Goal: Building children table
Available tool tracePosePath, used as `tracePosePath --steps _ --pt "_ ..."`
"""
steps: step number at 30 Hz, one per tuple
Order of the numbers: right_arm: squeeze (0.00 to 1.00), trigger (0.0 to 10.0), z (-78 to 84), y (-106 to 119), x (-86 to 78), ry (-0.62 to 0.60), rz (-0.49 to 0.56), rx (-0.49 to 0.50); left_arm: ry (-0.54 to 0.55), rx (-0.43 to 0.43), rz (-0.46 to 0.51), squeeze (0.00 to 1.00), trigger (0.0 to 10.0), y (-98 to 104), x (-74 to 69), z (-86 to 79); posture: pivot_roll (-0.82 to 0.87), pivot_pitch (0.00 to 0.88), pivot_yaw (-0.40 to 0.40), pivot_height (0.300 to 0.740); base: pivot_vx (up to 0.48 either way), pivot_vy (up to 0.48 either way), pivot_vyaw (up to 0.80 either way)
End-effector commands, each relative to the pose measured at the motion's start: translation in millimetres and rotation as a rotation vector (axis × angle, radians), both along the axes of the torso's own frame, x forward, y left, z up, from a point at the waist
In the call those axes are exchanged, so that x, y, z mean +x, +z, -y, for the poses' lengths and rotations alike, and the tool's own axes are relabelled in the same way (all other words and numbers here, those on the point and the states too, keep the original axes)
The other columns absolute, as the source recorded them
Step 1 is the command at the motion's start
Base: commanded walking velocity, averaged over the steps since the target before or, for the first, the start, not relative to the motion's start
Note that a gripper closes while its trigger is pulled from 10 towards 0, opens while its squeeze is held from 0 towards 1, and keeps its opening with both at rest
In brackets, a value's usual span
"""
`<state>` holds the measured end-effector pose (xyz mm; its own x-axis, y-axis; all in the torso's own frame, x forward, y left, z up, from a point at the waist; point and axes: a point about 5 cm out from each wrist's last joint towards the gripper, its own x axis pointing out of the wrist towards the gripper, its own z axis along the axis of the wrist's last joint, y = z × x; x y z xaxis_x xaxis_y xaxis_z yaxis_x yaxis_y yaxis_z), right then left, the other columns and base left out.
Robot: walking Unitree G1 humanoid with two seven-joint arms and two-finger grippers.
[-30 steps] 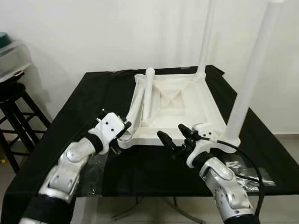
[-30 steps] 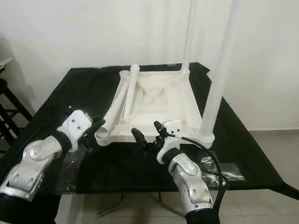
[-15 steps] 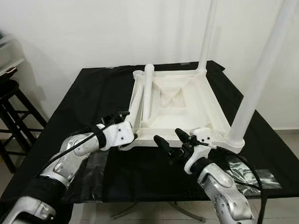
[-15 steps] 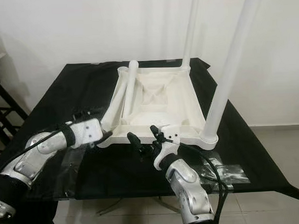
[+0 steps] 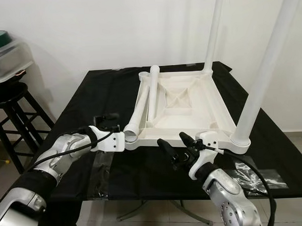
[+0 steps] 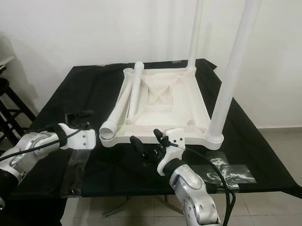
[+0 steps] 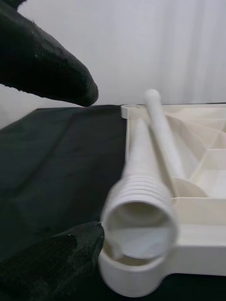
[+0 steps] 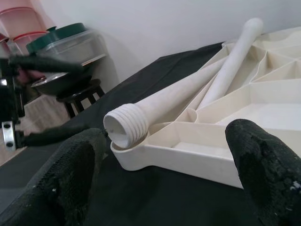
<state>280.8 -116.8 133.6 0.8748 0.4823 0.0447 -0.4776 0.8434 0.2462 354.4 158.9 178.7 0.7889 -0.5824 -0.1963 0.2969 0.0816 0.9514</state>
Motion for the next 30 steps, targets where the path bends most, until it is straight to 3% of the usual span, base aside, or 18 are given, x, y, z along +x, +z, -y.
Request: tracePosePath --steps 1,10,24,30 --pt "0.00 10.0 -2.3 1.0 -2.5 0.003 -0.008 0.011 -0.017 -0.029 -0.039 0.00 10.0 -8.9 -1.3 7.5 -0.11 0.000 0.043 0.740 0.000 0.000 0.00" --pt "0.00 10.0 -2.9 1.9 -3.2 -0.001 -0.017 0.016 -0.057 -0.053 -0.085 0.00 10.0 -19.0 -1.0 18.3 -0.11 0.000 0.050 0.740 0.000 0.000 0.00" --pt "0.00 10.0 -3.2 3.1 -2.6 -0.008 -0.020 0.013 0.008 -0.053 -0.012 0.00 10.0 -13.0 14.0 23.9 -0.12 0.000 0.053 0.740 0.000 0.000 0.00" --pt "0.00 10.0 -3.3 3.2 -2.4 -0.008 -0.021 0.011 0.011 -0.063 0.003 0.00 10.0 -15.4 18.4 41.5 -0.12 0.000 0.053 0.740 0.000 0.000 0.00"
